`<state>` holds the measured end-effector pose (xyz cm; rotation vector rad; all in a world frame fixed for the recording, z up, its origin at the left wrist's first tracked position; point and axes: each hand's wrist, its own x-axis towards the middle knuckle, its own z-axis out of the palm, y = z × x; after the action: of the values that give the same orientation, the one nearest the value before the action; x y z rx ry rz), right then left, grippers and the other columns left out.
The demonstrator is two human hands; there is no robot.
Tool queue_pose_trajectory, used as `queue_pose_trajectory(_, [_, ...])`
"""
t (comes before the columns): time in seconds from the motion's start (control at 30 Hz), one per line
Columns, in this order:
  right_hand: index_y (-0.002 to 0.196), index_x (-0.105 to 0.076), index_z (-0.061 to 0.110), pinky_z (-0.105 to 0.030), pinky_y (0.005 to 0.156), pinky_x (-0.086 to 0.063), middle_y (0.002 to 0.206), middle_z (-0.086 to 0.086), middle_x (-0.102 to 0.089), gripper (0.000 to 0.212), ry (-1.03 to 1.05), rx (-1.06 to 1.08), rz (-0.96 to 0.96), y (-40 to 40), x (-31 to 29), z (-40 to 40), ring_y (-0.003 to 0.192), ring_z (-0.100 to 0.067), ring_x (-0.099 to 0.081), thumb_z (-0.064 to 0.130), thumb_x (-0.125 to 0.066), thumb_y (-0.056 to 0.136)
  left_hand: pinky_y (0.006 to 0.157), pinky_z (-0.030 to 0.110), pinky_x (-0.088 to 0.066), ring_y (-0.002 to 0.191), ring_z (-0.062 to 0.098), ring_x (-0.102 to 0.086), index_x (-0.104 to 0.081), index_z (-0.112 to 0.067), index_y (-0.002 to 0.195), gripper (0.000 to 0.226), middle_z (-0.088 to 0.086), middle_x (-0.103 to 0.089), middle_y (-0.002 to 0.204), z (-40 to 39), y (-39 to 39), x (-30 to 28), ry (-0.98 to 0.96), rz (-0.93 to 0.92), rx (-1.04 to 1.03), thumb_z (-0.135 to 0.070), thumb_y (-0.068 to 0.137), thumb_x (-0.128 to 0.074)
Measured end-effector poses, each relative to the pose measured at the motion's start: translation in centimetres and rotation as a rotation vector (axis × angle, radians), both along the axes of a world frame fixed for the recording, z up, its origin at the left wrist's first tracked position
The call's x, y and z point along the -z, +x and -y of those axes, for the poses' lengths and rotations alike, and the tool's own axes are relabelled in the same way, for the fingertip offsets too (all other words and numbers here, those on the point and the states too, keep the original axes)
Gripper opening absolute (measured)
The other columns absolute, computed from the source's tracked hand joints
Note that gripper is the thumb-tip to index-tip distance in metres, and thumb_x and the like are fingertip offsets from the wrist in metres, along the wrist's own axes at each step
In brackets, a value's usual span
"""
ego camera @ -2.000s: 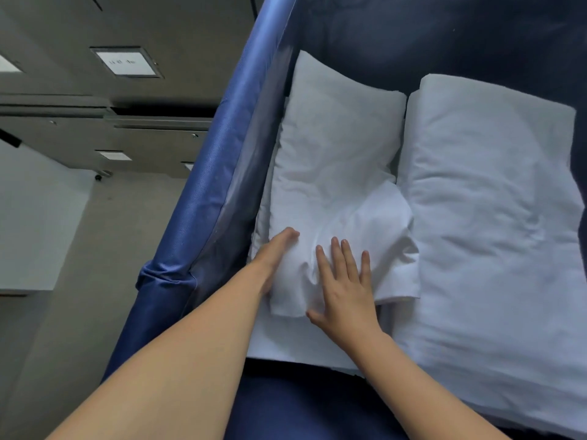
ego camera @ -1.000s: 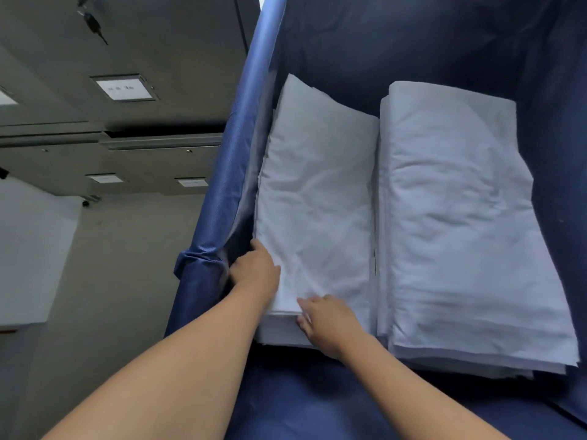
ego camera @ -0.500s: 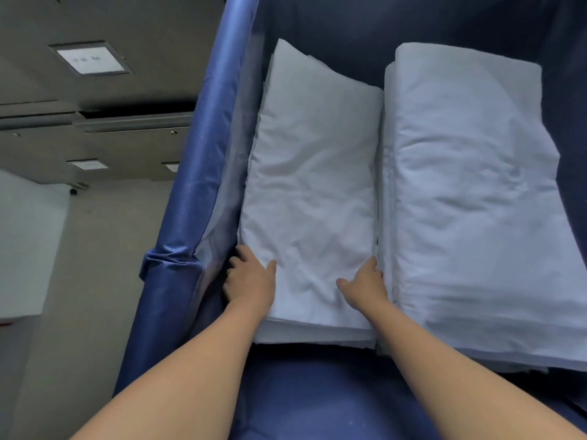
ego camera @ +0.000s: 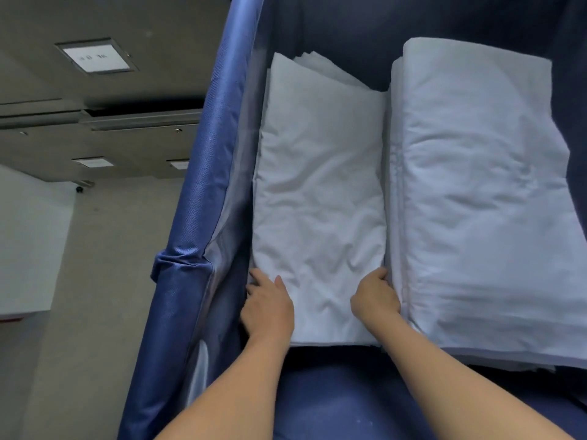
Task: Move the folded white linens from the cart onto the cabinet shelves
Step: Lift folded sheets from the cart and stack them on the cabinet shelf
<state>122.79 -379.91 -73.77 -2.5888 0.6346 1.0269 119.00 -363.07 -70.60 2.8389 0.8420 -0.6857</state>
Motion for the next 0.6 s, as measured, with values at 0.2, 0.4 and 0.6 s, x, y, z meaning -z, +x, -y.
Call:
queue_pose_trajectory(0.2, [0.15, 0.009, -0.01, -0.031, 0.119, -0.024, 0.161, -0.028, -0.004, 0.094, -0.046, -0.189, 0.178, -1.9, 0.2, -0.3, 0.149, -0.036, -0.02, 0.025, -0.056, 0.092, 0.087, 0.033, -0.051, 0.129, 0.026, -0.049, -0.012, 0.003, 0.154, 0.076, 0.016, -0.036, 0.152, -0.9, 0.1, 0.8, 0.13, 0.075, 0.115, -0.05, 0.104, -0.035])
queue_pose_trajectory(0.4, [0.158, 0.008, 0.011, -0.041, 0.122, 0.009, 0.165, -0.012, 0.014, 0.089, 0.084, -0.5, 0.209, -2.5, 0.8, 1.1, 0.152, -0.03, 0.012, 0.054, -0.042, 0.098, 0.123, 0.051, 0.005, 0.149, 0.038, 0.025, 0.022, -0.011, 0.154, 0.077, 0.019, 0.029, 0.16, -0.9, 1.9, 1.3, 0.168, -0.066, 0.589, -0.054, 0.103, -0.017])
queue_pose_trajectory(0.6, [0.157, 0.003, 0.005, -0.045, 0.123, -0.002, 0.165, -0.015, 0.004, 0.095, 0.078, -0.437, 0.116, 0.9, 0.4, 0.6, 0.152, -0.032, 0.001, 0.052, -0.051, 0.095, 0.122, 0.051, 0.007, 0.15, 0.036, 0.023, 0.018, -0.017, 0.157, 0.076, 0.018, 0.025, 0.162, -1.8, 5.3, 1.9, 0.167, -0.133, 0.665, -0.059, 0.102, -0.016])
